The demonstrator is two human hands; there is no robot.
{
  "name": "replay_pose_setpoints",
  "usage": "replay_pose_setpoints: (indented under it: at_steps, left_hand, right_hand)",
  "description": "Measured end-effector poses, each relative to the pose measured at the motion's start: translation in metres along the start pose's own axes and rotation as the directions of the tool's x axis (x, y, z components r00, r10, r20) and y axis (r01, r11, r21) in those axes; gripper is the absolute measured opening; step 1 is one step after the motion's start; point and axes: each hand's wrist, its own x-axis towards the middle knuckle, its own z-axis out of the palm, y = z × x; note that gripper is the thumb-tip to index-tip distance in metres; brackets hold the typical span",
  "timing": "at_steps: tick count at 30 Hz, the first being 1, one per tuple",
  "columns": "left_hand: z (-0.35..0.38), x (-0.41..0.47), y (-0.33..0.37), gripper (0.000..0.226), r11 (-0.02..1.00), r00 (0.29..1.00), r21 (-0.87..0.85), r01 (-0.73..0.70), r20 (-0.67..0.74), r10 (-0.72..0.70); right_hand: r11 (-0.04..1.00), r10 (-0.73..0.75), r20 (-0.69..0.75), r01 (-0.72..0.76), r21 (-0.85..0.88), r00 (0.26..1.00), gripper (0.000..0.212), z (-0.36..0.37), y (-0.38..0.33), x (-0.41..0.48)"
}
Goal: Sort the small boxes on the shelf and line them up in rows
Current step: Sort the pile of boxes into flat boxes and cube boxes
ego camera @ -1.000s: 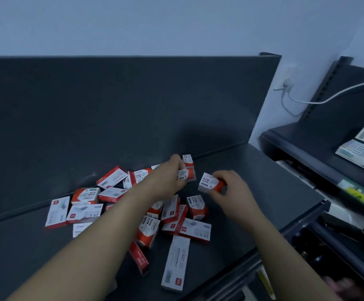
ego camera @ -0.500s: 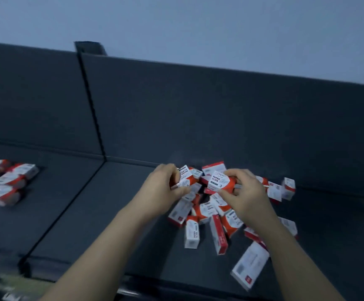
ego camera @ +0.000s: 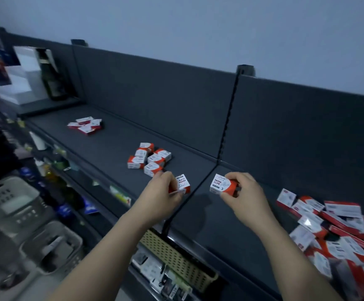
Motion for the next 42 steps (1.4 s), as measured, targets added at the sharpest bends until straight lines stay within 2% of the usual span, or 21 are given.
replay_pose_setpoints:
  at_steps: [10,16,22,33,37,42]
  left_hand:
    - [-0.093,0.012,-0.09,0.021,0.988,0.989,0.125,0.09,-0.129,-0.074]
    - [-0.103,0.059,-0.128,0.022,0.983,0.983,0.141,0.121,-0.152,-0.1]
    - [-0.094,0.134,-0.154,0.024,0.988,0.986,0.109,0.112,-0.139,-0.097]
    - [-0.054,0.259,-0.177,0.016,0.996,0.998,0.072,0.06,0.013,-0.062]
    - [-0.041,0.291,-0.185,0.037,0.997,0.991,0.076,-0.004,0.136,-0.006]
    - [-0.026,0.314,-0.196,0.038,0.994,0.963,0.086,-0.07,0.266,0.044]
  right_hand:
    - [0.999,-0.04,0.062,0.04,0.011,0.997,0.034,0.117,-0.073,0.044]
    - [1.0,-0.013,0.051,0.014,-0.024,0.999,0.042,0.159,-0.08,0.091]
    - [0.999,0.038,-0.005,-0.038,-0.018,0.999,0.033,0.181,-0.066,0.155]
    - [0.981,0.188,-0.025,-0.189,-0.041,0.982,0.031,0.201,-0.042,0.238]
    - [0.965,0.256,-0.053,-0.259,-0.051,0.965,0.031,0.211,-0.039,0.252]
    - [0.942,0.328,-0.111,-0.334,-0.041,0.938,0.027,0.224,-0.036,0.256]
